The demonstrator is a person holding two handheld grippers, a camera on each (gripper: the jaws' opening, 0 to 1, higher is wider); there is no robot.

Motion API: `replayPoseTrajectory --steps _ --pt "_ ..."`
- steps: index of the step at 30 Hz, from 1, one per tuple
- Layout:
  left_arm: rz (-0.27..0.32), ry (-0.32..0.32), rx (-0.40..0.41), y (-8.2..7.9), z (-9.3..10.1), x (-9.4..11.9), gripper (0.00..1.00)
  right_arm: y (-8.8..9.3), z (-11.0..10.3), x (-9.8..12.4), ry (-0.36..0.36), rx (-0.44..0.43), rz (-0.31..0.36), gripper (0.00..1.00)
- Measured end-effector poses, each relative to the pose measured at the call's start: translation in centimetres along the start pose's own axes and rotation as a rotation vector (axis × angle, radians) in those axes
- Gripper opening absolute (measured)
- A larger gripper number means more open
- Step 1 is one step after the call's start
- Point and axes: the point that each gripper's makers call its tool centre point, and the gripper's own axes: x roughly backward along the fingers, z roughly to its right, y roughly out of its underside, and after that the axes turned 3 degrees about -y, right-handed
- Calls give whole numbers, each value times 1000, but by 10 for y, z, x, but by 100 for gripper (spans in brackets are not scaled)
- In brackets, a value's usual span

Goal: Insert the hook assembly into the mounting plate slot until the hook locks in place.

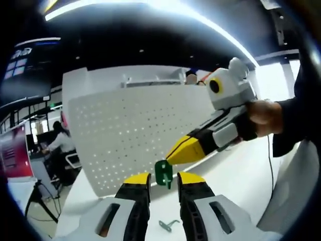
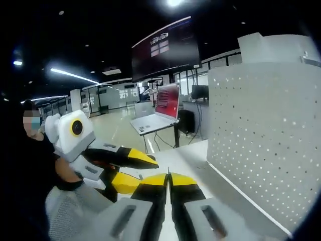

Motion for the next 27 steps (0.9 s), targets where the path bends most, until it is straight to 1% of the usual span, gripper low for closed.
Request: replayPoseTrajectory --steps 5,12,19,27 --pt "8 3 -22 -2 0 1 14 -4 -8 0 -9 -12 12 0" --pt "12 8 -45 -2 0 2 7 -8 -14 0 -8 -23 21 0" --pt "15 8 -59 -3 -1 2 5 -9 -14 0 -1 -32 23 0" --pt "19 -1 -32 -4 -5 4 4 -11 -15 -1 2 -52 29 0"
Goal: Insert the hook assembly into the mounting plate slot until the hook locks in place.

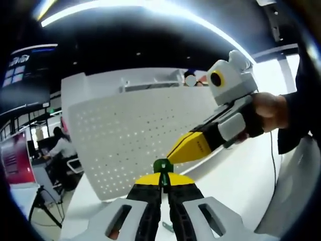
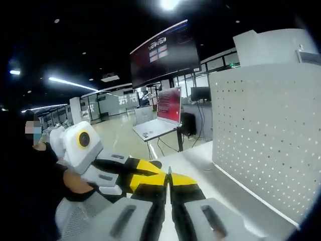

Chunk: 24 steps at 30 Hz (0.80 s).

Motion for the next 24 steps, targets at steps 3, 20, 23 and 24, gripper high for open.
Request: replayPoseTrajectory --steps 3,20,23,24 --pt "-3 -1 19 1 -1 0 3 0 -2 0 -7 -9 0 0" --pt "-35 -1 65 8 -1 -2 3 0 11 15 121 101 34 5" --pt "-40 -6 73 10 -2 -2 3 1 19 24 181 127 67 6" --pt "-44 -6 78 11 -2 -3 3 -1 23 27 208 155 85 6"
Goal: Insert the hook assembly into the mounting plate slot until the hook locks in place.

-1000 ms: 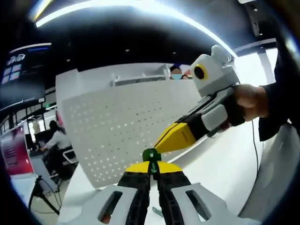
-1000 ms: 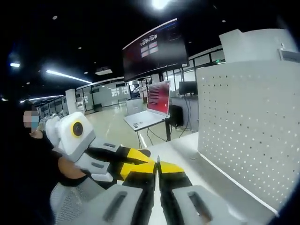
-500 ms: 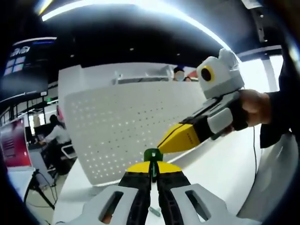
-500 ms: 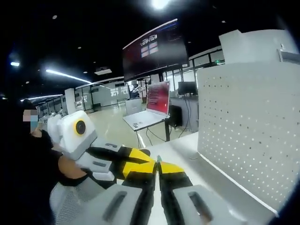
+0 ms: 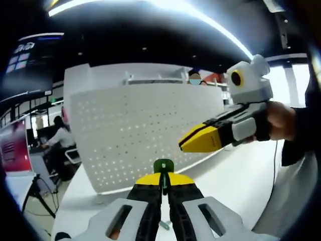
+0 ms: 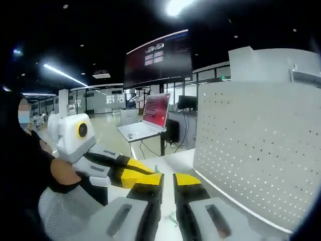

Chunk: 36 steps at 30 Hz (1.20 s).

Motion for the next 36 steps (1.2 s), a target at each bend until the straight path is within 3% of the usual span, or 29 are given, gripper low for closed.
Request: replayPoseTrajectory --steps 5,12,19,24,29,36 --pt "-12 -3 2 3 0 -1 3 2 6 7 30 -2 28 9" --pt "-34 -8 5 8 -2 -3 3 15 20 16 64 0 8 14" --pt "-46 -13 22 10 -3 -4 3 22 37 27 123 1 -17 27" --pt "-55 -28 41 10 -7 -6 3 16 42 30 145 -1 6 33" --pt "-47 -33 48 1 -10 -12 3 16 48 33 169 2 7 38" --pt "-18 -50 22 -25 -26 -27 3 11 55 38 208 18 22 44"
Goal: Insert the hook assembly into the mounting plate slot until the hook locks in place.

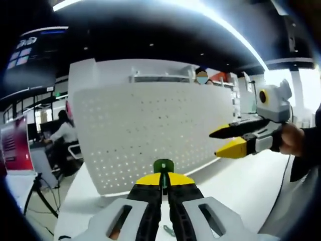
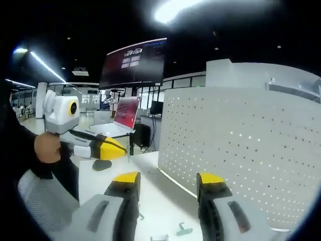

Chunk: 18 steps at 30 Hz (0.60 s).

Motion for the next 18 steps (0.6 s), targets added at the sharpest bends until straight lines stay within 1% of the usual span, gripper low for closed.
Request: replayPoseTrajectory --steps 3,8,15,18 --pt "17 -24 6 -15 -14 -7 3 -7 4 4 15 -10 26 48" --pt "30 -63 -5 -34 -35 -20 3 -11 8 7 30 -4 40 49" --pt "48 -93 -11 -53 -54 -34 3 -17 14 11 52 8 57 50" --pt "61 -100 -11 -65 -61 -41 3 -20 17 13 61 10 64 50"
